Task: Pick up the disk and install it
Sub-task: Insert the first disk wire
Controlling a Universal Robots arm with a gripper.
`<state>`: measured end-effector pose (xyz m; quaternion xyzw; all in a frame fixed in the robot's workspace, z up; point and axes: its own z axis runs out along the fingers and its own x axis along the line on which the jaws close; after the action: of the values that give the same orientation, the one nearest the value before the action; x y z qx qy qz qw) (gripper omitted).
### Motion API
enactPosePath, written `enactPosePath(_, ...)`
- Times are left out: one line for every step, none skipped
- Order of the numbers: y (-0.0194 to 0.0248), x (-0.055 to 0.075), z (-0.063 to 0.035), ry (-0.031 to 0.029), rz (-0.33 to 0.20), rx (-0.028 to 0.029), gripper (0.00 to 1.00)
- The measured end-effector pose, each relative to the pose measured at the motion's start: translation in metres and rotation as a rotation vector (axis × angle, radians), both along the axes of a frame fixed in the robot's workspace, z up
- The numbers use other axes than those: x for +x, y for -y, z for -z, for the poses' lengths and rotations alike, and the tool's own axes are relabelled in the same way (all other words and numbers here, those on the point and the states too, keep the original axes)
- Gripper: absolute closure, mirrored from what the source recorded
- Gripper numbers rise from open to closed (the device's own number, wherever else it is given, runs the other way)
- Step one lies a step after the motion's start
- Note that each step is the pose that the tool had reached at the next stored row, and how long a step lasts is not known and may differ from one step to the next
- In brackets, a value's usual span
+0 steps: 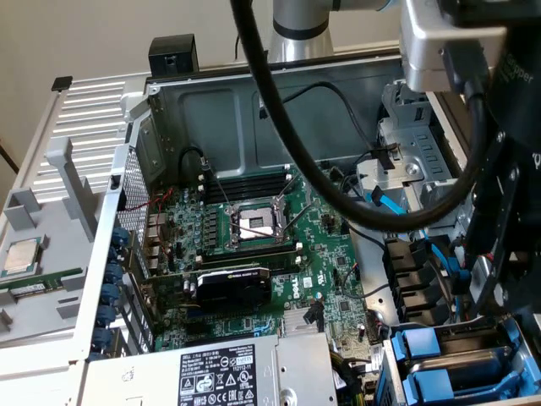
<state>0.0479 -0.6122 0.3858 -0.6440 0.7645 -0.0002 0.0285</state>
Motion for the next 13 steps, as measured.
enactPosePath(0.0011,-0.001,0.0008,0.0001,-0.005,0.0015,0.51)
enactPosePath(0.0019,-0.001,0.0014,0.0002,-0.007,0.0019,0.51)
enactPosePath(0.0030,-0.001,0.0020,0.0002,-0.009,0.0018,0.51)
enactPosePath(0.0040,-0.001,0.0029,0.0002,-0.012,0.0018,0.51)
enactPosePath(0.0052,-0.001,0.0038,0.0002,-0.016,0.0018,0.51)
enactPosePath(0.0065,-0.001,0.0048,0.0002,-0.021,0.0021,0.51)
enactPosePath(0.0076,-0.001,0.0058,0.0002,-0.025,0.0025,0.51)
enactPosePath(0.0086,-0.001,0.0069,0.0002,-0.029,0.0030,0.51)
enactPosePath(0.0094,-0.001,0.0080,0.0002,-0.033,0.0037,0.51)
enactPosePath(0.0102,-0.001,0.0092,0.0002,-0.037,0.0044,0.51)
enactPosePath(0.0108,-0.001,0.0103,0.0002,-0.041,0.0053,0.51)
enactPosePath(0.0112,-0.001,0.0112,0.0002,-0.047,0.0068,0.51)
enactPosePath(0.0114,-0.001,0.0118,0.0002,-0.053,0.0079,0.51)
